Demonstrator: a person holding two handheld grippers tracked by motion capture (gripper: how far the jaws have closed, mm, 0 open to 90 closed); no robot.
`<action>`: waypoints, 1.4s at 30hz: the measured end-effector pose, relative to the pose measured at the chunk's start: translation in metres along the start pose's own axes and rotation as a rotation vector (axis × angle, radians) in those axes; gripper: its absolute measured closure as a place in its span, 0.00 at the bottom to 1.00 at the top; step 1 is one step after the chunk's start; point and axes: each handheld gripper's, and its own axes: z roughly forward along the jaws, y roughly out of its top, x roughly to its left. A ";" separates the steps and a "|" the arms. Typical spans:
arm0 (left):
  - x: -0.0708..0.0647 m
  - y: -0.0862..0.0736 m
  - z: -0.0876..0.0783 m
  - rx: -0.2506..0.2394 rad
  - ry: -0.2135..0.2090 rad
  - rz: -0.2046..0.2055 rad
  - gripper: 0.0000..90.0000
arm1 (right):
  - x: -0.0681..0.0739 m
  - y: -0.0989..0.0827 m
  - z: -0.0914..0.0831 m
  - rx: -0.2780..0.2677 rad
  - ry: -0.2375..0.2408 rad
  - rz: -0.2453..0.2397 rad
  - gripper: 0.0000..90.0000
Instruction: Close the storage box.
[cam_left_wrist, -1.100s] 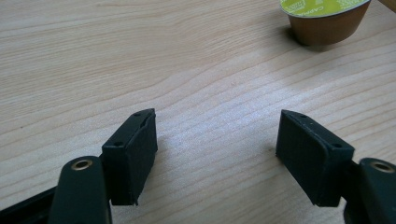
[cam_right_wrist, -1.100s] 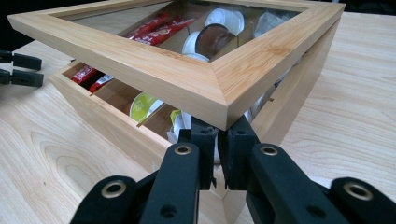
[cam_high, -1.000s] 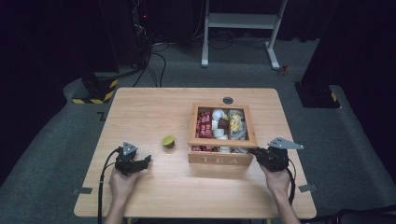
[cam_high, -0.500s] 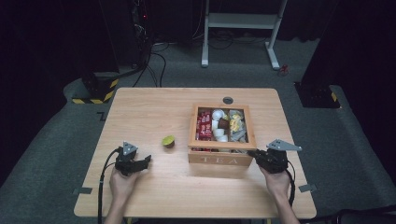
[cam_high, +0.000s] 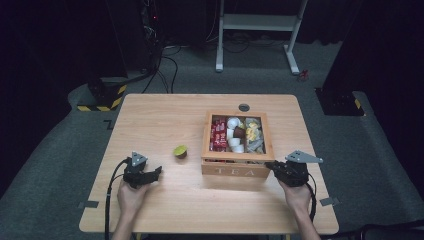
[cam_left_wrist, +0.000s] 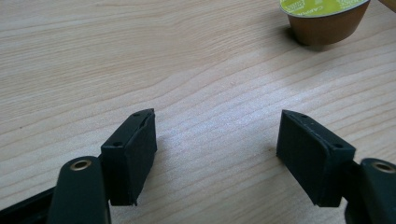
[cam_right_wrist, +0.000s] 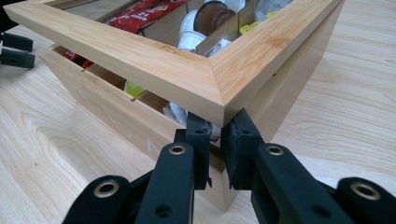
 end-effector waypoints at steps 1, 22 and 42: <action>0.000 0.000 0.000 0.000 0.000 0.000 0.32 | 0.000 -0.001 -0.001 -0.001 0.001 -0.008 0.91; 0.000 0.000 0.000 0.000 0.000 0.000 0.32 | 0.001 -0.006 -0.009 -0.004 0.000 -0.005 0.87; 0.000 0.000 0.000 0.000 0.002 0.002 0.32 | -0.003 -0.014 -0.025 -0.030 0.010 0.016 0.84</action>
